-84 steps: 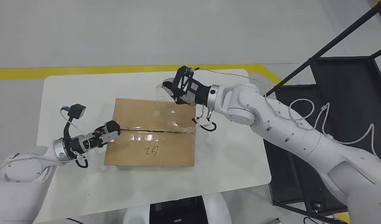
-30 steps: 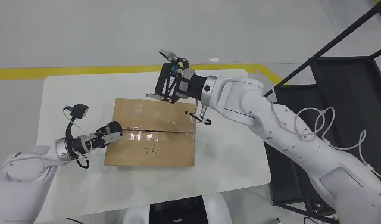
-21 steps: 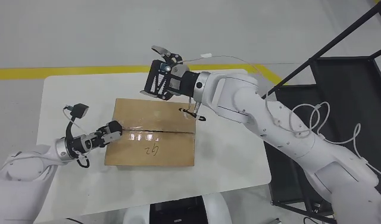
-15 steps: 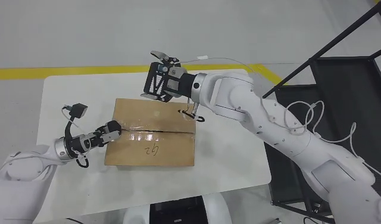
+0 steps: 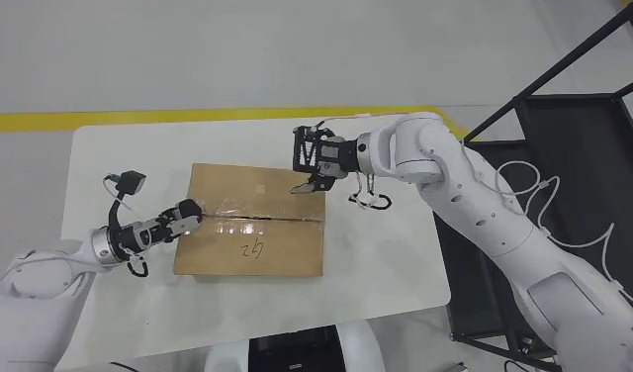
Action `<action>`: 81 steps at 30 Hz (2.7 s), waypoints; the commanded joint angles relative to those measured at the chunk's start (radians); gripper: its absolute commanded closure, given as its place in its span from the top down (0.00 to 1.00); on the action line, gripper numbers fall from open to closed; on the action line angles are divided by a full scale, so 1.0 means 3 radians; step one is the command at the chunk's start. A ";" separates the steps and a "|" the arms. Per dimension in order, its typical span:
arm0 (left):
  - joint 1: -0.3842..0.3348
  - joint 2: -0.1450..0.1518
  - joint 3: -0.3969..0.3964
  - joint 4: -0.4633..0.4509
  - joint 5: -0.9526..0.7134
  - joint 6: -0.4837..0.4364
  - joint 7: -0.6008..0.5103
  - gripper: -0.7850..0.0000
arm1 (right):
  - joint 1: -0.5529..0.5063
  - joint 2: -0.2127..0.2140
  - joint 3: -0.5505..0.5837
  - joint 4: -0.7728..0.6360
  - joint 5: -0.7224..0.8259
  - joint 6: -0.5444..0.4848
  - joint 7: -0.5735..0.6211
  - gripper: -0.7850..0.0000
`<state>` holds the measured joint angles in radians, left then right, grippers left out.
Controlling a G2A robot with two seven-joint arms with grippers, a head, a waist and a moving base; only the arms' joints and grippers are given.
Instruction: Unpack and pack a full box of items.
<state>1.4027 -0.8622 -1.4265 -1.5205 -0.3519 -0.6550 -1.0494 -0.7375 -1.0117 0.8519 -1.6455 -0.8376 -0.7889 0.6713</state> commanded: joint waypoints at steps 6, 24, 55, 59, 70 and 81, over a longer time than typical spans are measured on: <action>0.0009 0.0024 -0.0086 -0.0057 -0.0359 0.0116 -0.0258 1.00 | -0.0093 0.0038 0.0011 0.0088 0.0200 -0.0474 -0.0012 1.00; 0.0276 0.0078 -0.0547 -0.0722 0.0047 -0.0270 -0.0116 1.00 | -0.0234 0.0099 0.0043 0.0480 0.0381 -0.0745 -0.0455 1.00; 0.0659 -0.0006 -0.1039 -0.1269 0.2337 -0.1191 0.1648 1.00 | -0.0269 0.0282 0.0029 0.0509 0.0224 -0.0745 -0.0860 1.00; 0.0657 -0.0007 -0.1042 -0.1270 0.2344 -0.1174 0.1660 1.00 | -0.0269 0.0282 0.0029 0.0509 0.0224 -0.0745 -0.0860 1.00; 0.0410 -0.0048 -0.0898 -0.1204 0.3456 -0.1191 0.2616 1.00 | -0.0269 0.0282 0.0029 0.0509 0.0224 -0.0745 -0.0860 1.00; -0.0006 0.0300 -0.0451 -0.0944 0.6052 -0.1191 0.4461 1.00 | -0.0269 0.0282 0.0029 0.0509 0.0224 -0.0745 -0.0860 1.00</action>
<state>1.4145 -0.7845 -1.5702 -1.8193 1.3635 -1.0123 0.1982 -0.8183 -0.9271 0.8606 -1.4929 -0.7704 -1.0123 0.4133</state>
